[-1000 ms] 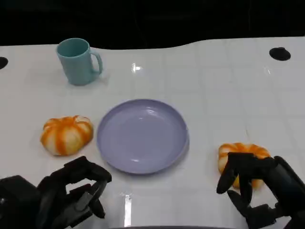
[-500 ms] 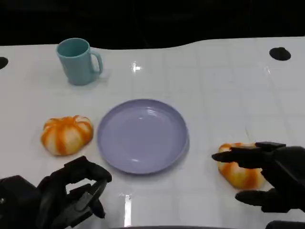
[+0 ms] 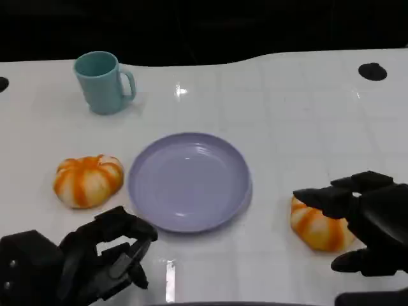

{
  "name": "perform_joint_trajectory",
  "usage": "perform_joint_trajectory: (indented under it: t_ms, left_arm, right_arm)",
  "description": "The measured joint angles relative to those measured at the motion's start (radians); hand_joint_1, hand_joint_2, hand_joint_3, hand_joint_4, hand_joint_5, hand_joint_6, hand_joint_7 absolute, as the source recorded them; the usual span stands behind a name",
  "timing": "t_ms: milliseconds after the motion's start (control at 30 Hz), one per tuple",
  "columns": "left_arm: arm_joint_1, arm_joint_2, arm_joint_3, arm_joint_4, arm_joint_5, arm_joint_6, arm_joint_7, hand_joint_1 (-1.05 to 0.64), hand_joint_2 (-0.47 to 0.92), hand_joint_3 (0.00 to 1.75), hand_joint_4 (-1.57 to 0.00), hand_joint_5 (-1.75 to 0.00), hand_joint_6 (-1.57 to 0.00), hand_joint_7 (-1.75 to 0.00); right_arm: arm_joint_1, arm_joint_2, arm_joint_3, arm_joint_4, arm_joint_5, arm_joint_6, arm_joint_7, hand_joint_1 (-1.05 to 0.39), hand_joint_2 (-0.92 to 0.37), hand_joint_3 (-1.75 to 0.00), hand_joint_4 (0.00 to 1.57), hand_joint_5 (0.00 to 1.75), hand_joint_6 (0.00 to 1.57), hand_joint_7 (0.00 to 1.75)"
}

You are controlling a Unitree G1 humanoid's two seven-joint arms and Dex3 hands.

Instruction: Grasp the bread from the table and place it into the plate.

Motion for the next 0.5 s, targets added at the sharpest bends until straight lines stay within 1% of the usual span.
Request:
perform_joint_trajectory:
  t_ms: [67,133,367,500]
  left_arm:
    - [-0.001,-0.001,-0.002,0.005,0.003,-0.005,0.000,-0.44,0.92,0.45,-0.71,-1.75,-0.67,-1.36]
    - [0.001,-0.002,-0.003,0.005,0.003,-0.011,0.000,-0.44,0.92,0.46,-0.71,-1.75,-0.66,-1.36]
    - [0.003,-0.004,-0.007,0.004,0.003,-0.017,0.000,-0.43,0.92,0.48,-0.71,-1.75,-0.65,-1.37]
    - [0.004,-0.004,-0.009,0.003,0.003,-0.016,0.000,-0.45,0.92,0.47,-0.70,-1.75,-0.65,-1.37]
  right_arm:
    - [-0.026,0.000,0.020,0.041,-0.035,0.011,0.000,-0.46,-0.75,0.00,0.24,0.30,0.41,0.00]
    - [-0.054,0.000,0.034,0.089,-0.048,0.013,0.000,-0.44,-0.76,0.00,0.23,0.30,0.41,0.00]
    - [-0.130,-0.002,0.072,0.258,-0.059,0.009,-0.023,-0.45,-0.79,-0.01,0.22,0.28,0.39,0.00]
    - [-0.166,-0.002,0.098,0.336,-0.060,0.004,-0.034,-0.49,-0.84,-0.02,0.22,0.27,0.38,0.00]
